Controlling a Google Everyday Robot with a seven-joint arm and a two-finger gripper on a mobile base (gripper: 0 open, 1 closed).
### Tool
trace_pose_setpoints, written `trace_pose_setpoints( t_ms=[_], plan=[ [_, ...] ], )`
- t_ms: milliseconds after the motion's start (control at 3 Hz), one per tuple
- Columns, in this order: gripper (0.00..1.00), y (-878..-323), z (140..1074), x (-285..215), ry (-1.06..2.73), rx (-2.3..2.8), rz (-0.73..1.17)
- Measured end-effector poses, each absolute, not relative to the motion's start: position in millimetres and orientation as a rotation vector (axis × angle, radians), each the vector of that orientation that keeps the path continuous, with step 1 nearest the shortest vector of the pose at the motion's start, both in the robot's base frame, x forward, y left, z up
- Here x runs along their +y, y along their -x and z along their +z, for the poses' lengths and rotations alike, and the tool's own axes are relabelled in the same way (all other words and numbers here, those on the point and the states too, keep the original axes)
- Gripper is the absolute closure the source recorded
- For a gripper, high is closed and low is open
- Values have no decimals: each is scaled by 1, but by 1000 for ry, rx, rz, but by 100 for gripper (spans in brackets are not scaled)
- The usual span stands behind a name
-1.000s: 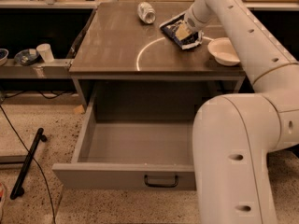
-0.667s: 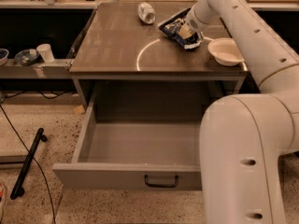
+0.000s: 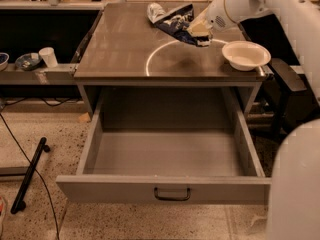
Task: Place blue chip bag into top drawer
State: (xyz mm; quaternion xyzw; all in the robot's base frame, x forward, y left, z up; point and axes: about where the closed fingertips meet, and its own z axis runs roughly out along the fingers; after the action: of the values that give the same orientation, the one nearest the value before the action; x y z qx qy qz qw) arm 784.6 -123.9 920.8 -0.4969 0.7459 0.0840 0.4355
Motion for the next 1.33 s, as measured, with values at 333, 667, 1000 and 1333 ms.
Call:
trace_pose_setpoints(
  t_ms=[333,667,1000,1333],
  plan=[
    [100,-716,932,-94,1405,1689,350],
    [100,-622,895,-41,1716,1457,479],
    [100,-567,862,-23,1935,1300,387],
    [100,-540,816,-12,2060,1282,305]
  ],
)
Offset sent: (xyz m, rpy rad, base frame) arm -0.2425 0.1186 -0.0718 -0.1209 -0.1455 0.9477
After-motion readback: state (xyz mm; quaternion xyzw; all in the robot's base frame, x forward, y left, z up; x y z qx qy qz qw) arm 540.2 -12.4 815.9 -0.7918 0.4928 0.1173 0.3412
